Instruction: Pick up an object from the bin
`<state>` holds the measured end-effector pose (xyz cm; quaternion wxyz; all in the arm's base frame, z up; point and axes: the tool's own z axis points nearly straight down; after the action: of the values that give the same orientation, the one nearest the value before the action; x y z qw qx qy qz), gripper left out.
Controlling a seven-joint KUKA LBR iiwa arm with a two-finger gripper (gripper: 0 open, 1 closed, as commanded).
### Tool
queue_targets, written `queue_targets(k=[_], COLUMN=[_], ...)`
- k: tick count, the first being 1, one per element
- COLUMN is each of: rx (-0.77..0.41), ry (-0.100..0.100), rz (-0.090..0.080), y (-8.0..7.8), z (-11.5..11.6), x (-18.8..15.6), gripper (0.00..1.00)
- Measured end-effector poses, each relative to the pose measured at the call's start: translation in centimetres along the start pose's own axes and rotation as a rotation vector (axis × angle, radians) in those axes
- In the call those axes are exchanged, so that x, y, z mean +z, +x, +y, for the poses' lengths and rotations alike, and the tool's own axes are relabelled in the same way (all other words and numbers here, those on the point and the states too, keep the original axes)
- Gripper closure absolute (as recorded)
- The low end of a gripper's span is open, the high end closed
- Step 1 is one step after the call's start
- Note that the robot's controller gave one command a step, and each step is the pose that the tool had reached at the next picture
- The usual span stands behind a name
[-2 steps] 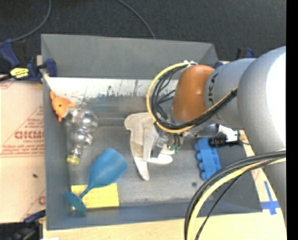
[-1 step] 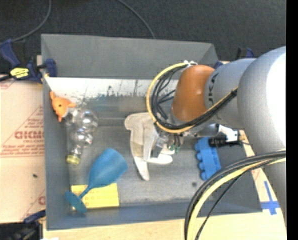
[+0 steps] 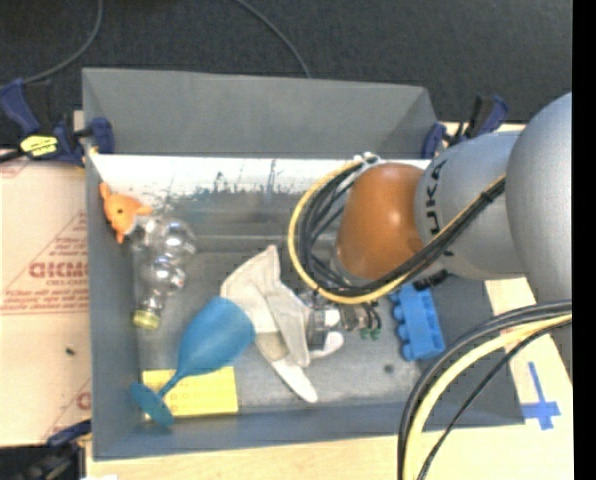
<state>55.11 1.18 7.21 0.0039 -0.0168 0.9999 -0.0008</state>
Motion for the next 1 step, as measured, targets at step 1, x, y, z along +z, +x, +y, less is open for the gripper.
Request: queue_targets(k=[1], rx=[0.001], ry=[0.0], rz=[0.0], y=[0.0], z=[0.0], x=[0.0], gripper=[1.0])
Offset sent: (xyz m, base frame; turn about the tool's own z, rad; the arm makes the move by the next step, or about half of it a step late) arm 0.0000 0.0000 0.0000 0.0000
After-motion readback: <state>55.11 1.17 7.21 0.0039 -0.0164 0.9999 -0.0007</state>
